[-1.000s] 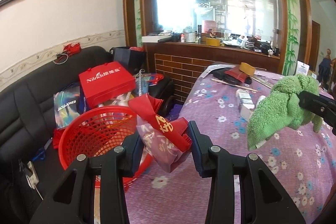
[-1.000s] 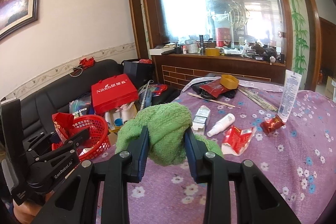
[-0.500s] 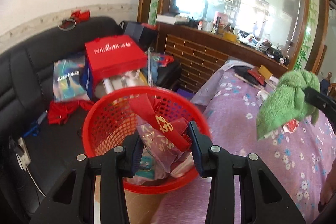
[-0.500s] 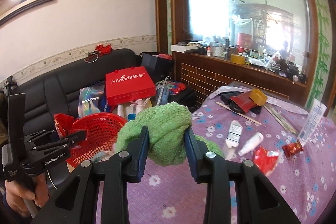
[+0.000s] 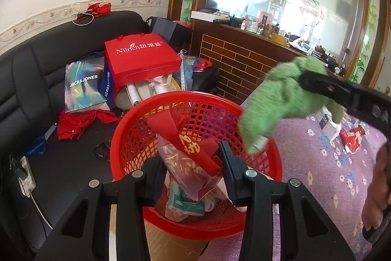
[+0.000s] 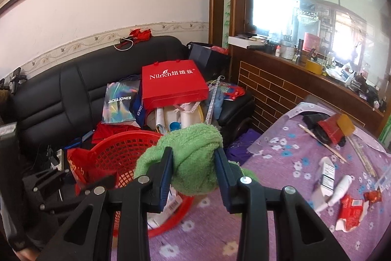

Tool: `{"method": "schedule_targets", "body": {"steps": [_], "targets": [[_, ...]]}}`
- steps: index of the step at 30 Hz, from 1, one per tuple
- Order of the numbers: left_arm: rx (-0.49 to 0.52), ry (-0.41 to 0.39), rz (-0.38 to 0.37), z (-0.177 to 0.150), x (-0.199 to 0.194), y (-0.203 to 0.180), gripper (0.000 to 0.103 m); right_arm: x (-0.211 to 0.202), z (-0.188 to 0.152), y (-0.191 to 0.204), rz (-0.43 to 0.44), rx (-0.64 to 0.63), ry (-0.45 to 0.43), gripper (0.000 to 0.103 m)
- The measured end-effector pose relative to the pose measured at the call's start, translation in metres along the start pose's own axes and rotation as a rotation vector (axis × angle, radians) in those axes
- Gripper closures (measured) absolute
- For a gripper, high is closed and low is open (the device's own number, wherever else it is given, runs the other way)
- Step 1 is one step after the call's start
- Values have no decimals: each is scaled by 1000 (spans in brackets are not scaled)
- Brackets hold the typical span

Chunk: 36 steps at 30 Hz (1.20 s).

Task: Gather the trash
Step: 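Carry the green towel and red snack bag over the red wastebasket with both tools, then open both tools to drop the towel and snack bag into the wastebasket, then move both open tools back over the table toward the boxes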

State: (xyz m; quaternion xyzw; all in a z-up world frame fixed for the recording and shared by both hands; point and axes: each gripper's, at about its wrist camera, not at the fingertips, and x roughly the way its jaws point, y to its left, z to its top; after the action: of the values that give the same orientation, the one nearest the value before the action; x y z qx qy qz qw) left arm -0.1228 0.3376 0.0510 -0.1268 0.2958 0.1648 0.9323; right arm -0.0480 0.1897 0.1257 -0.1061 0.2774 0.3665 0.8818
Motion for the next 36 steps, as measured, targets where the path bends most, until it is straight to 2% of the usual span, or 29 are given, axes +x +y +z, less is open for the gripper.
{"method": "schedule_targets", "body": {"steps": [4, 5, 6, 7, 8, 12, 14, 16, 24, 29, 36], "targets": [[17, -7, 5, -1, 5, -4, 63, 22, 10, 11, 13, 1, 21, 63], [19, -10, 6, -2, 5, -4, 60, 27, 11, 13, 24, 8, 28, 63], [19, -9, 10, -2, 6, -4, 57, 30, 13, 13, 38, 17, 30, 60], [17, -9, 15, -2, 7, -4, 50, 33, 14, 12, 70, 31, 37, 53], [17, -11, 18, -2, 6, -5, 46, 34, 16, 10, 93, 43, 41, 51], [37, -26, 43, -1, 5, -10, 41, 21, 18, -2, 100, 80, 6, 50], [50, -40, 49, -1, 2, -16, 32, 9, 18, -10, 98, 99, -11, 49], [63, -62, 58, 0, -3, -24, 28, -3, 16, -19, 89, 111, -23, 49], [173, -119, 126, -2, -22, -69, 22, -43, -6, -52, 51, 171, -32, 44], [234, -148, 156, -6, -35, -96, 19, -69, -25, -66, 22, 184, -52, 34], [299, -153, 148, -12, -49, -133, 19, -103, -50, -95, -34, 227, -76, 32]]}}
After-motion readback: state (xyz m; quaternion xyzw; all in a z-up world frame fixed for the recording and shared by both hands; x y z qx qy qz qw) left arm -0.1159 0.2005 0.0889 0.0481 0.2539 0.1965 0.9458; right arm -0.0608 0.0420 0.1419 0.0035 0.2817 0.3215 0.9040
